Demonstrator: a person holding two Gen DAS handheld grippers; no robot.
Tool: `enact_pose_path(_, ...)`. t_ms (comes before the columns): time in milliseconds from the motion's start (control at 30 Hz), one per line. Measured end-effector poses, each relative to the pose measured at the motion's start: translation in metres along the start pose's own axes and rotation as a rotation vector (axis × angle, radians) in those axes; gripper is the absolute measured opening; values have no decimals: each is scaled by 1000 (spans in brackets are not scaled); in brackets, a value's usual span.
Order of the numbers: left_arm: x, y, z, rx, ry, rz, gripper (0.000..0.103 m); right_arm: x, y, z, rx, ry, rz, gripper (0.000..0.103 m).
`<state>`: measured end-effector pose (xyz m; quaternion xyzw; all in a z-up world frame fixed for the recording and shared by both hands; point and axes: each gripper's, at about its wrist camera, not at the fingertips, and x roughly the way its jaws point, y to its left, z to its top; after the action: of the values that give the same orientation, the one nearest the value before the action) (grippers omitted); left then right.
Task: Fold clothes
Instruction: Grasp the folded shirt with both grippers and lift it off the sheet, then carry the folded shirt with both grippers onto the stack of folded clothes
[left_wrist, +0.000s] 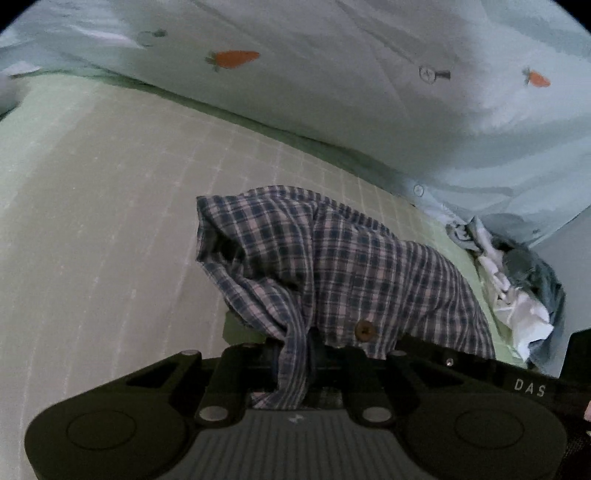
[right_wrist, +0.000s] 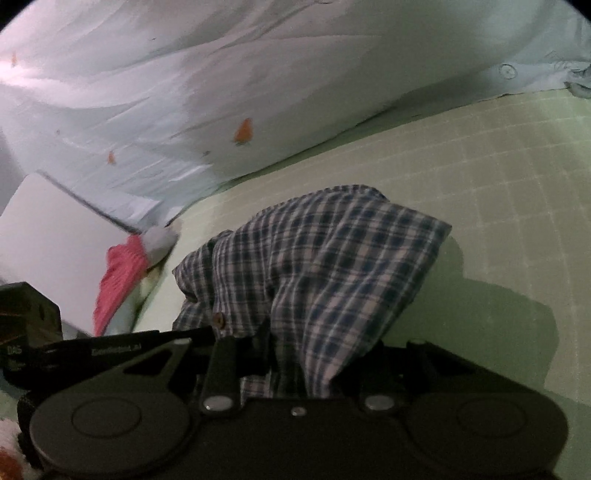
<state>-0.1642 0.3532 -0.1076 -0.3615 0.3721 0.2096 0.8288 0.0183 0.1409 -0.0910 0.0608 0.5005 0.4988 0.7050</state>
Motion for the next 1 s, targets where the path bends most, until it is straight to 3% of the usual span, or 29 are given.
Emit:
enact_pose_path(200,-58,37,-23,-89,-69,18,15,7,55,-17,-106,25,54,28)
enact_pose_path(433,-123,106,-16,-169,-192,92,15,61,142,-4,-279,69,158,29)
enact_pose_path(600,-178,164,17,-202,-294,144,15,117,214,20,-360,91,257,29)
enact_pose_path(867,-267,264,106,-239,-513,188,15,234,352,91,-492,72,453,32)
enact_pose_path(1000,-290,315,149,-273,-623,222,17,297,405,128,-513,60,543,37)
